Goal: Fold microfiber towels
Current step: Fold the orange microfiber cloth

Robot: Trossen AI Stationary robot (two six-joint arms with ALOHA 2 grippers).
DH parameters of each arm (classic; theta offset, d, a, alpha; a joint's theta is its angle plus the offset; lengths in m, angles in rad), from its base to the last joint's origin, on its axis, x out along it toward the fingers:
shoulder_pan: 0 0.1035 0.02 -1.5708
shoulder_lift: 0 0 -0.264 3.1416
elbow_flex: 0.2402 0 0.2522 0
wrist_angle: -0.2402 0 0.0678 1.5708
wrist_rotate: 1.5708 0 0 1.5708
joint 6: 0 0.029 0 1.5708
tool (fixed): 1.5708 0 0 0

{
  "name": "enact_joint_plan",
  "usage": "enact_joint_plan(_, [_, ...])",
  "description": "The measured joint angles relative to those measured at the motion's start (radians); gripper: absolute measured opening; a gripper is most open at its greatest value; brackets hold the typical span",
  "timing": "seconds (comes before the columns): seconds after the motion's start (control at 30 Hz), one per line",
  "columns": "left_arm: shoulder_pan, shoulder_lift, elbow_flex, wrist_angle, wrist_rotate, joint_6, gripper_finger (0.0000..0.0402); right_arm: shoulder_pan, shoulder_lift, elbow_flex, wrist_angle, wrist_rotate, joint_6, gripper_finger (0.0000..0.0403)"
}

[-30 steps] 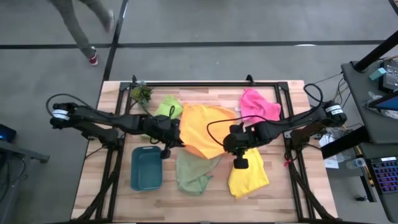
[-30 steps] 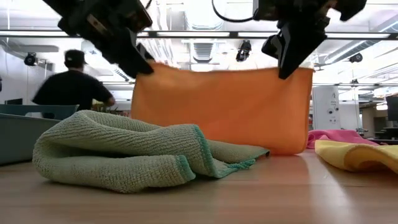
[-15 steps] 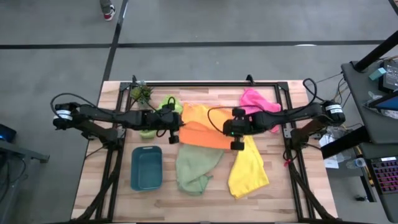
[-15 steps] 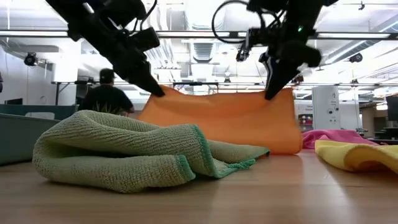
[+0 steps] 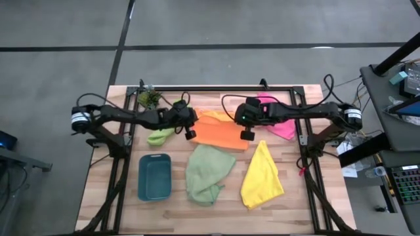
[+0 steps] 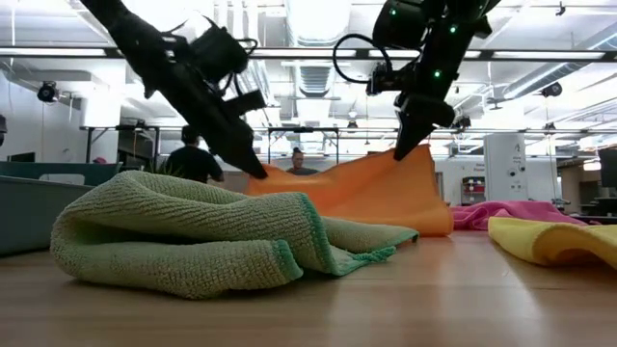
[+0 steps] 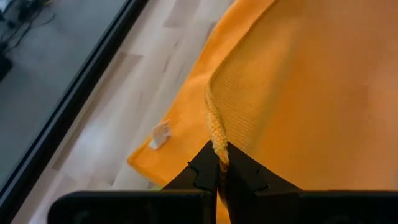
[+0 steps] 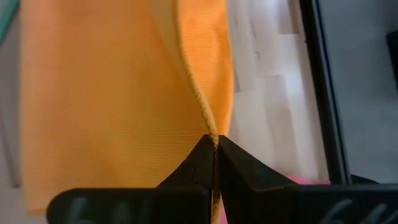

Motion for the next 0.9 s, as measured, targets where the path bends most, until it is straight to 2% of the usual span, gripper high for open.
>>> enact_joint_plan(0.23, [0.037,0.056,0.021,-0.004,0.000,-0.001,0.0000,-0.058,0.075,-0.002,0.038,-0.029,-0.050,0.0008])
enact_joint_plan(0.53, [0.057,0.056,0.021,0.018,-0.022,-0.008,0.0000,-0.100,0.196,-0.001,0.088,0.031,-0.107,0.0008])
enact_joint_plan(0.9, [0.059,0.055,0.018,0.031,-0.029,-0.020,0.0000,-0.122,0.232,0.000,0.121,0.031,-0.116,0.0009])
